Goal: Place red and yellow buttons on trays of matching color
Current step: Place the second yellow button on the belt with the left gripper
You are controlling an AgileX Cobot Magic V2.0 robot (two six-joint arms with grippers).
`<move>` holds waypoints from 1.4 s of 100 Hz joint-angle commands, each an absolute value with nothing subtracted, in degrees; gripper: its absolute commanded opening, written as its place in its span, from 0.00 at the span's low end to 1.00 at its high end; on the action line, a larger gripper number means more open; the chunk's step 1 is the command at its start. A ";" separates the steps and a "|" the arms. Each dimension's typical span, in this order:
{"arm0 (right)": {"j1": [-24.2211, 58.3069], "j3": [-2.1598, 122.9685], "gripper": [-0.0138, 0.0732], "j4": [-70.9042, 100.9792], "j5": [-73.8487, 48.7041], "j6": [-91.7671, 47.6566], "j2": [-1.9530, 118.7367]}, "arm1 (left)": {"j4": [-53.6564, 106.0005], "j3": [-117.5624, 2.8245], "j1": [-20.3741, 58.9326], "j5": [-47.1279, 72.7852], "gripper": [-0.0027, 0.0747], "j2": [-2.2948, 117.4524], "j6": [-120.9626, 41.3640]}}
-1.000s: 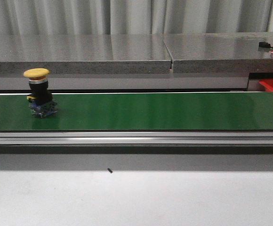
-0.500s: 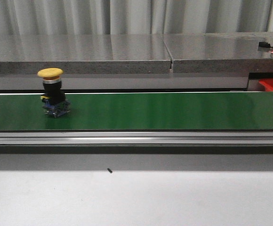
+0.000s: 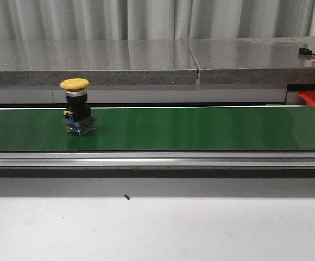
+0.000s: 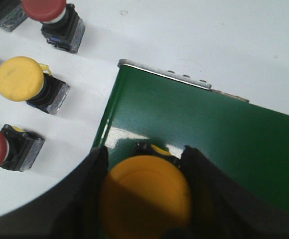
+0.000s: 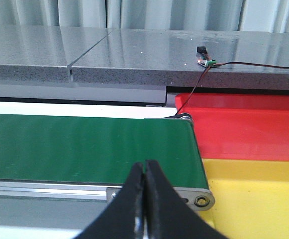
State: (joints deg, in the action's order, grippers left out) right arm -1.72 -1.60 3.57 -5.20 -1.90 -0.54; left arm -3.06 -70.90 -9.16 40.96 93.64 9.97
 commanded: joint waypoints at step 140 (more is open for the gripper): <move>-2.12 -0.65 0.08 3.34 -0.61 -1.87 -1.40 | 0.89 -59.54 6.50 29.14 0.86 59.73 0.00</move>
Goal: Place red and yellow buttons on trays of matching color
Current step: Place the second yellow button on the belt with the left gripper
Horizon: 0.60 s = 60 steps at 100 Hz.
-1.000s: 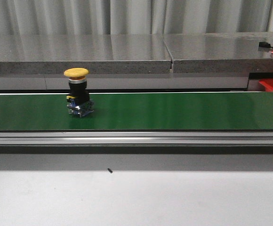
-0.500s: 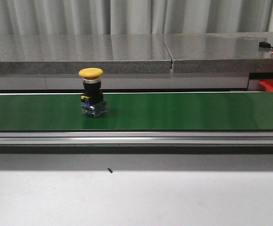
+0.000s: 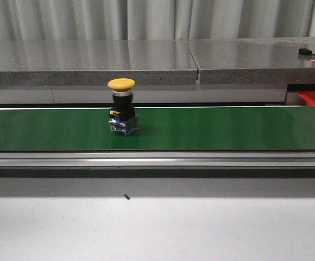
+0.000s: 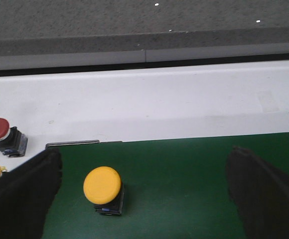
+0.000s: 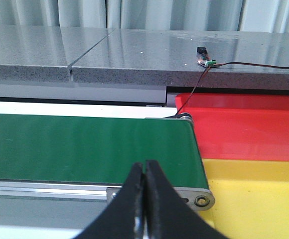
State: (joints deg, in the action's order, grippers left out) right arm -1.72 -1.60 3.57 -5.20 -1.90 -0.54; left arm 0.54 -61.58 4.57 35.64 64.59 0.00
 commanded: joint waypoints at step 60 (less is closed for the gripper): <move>-2.11 -0.65 0.08 3.34 -0.56 -1.87 -1.40 | 1.96 -32.89 7.32 25.05 0.73 24.78 0.49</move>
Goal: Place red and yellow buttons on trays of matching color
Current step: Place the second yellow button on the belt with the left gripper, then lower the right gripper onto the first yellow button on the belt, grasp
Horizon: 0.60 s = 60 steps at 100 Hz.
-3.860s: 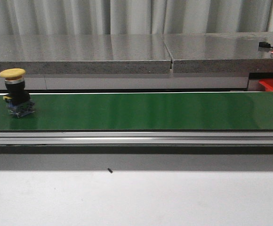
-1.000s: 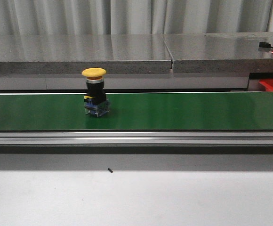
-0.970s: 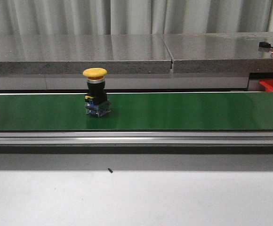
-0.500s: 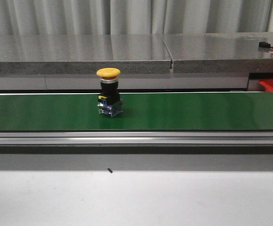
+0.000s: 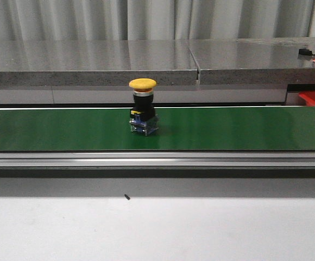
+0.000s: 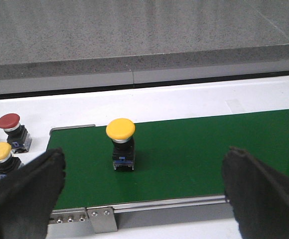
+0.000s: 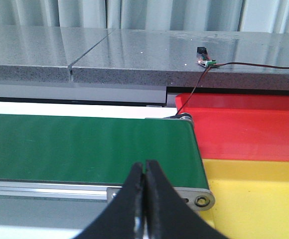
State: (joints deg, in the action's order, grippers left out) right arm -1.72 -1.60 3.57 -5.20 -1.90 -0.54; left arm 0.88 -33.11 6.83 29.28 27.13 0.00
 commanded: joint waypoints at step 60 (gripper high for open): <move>-2.11 5.16 0.08 6.51 5.16 -1.87 -0.68 | 3.46 -30.02 7.32 24.81 0.01 20.23 0.49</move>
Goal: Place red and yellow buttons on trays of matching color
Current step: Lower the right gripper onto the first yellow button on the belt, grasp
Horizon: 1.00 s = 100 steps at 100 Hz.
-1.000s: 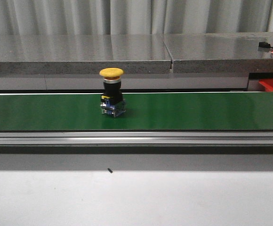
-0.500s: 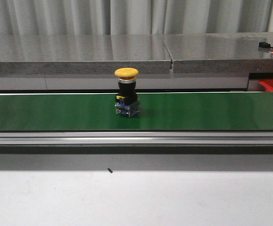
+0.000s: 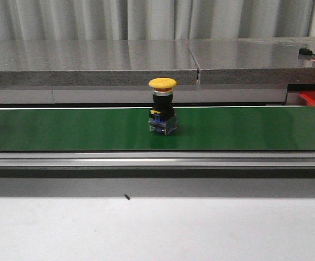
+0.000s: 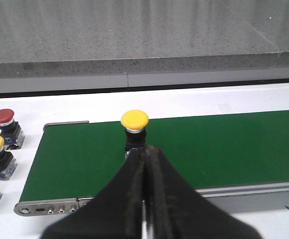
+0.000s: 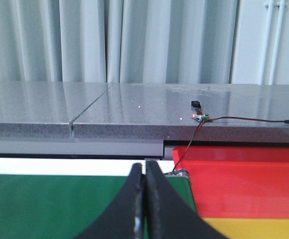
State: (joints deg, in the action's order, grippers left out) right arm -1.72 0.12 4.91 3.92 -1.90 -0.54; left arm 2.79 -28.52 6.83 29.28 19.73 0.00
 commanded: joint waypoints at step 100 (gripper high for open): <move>-2.11 55.19 0.08 19.11 -47.70 -1.87 56.12 | 3.46 -30.02 7.32 24.81 0.01 20.23 0.49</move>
